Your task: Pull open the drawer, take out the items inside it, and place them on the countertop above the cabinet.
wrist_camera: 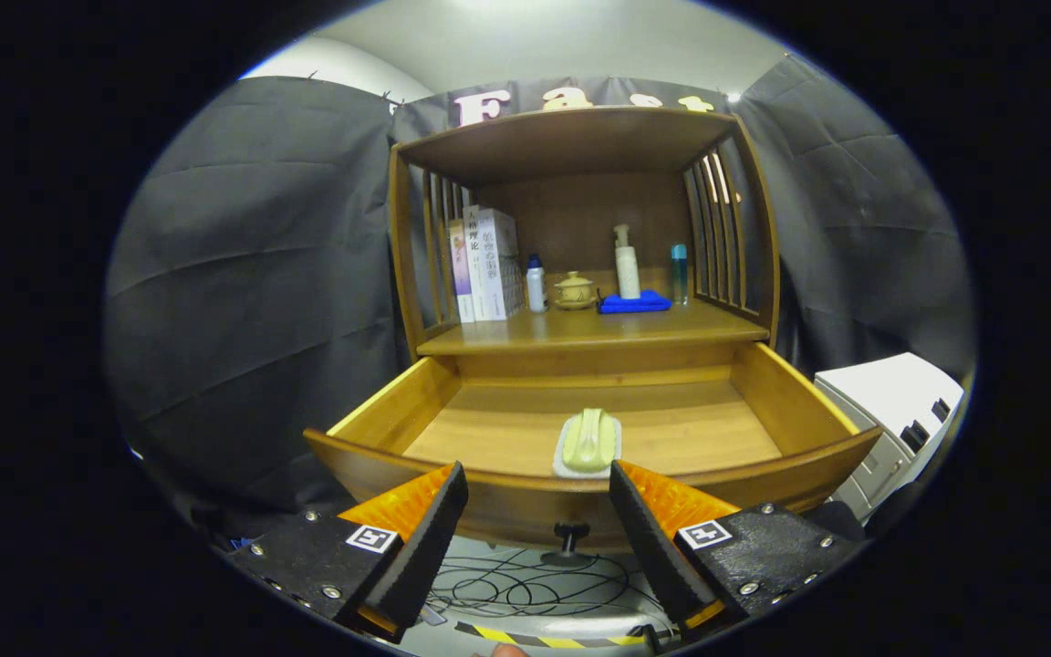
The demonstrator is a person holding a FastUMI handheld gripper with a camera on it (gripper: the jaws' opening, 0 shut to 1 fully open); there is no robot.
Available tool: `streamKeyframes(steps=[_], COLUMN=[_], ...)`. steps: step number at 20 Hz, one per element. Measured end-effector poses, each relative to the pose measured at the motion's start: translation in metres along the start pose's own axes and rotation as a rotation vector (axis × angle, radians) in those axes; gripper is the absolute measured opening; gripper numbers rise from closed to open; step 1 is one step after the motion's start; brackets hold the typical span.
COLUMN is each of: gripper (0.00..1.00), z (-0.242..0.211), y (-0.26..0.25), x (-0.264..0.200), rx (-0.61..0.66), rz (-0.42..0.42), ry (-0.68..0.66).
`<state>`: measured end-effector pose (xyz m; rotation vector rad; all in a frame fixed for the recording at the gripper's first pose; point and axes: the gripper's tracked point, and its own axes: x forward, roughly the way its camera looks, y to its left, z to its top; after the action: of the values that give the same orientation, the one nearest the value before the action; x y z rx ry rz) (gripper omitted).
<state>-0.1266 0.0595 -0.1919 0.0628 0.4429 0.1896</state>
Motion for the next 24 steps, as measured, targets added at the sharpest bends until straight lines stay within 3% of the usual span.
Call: streamKeyframes(steps=[8, 18, 24], gripper=[0.96, 0.96, 0.92], z=[0.033, 0.007, -0.013], y=[-0.028, -0.042, -0.049], x=[0.054, 0.137, 0.162], rx=[0.024, 0.124, 0.127], rz=[-0.094, -0.180, -0.218], ry=[0.173, 0.413, 0.516])
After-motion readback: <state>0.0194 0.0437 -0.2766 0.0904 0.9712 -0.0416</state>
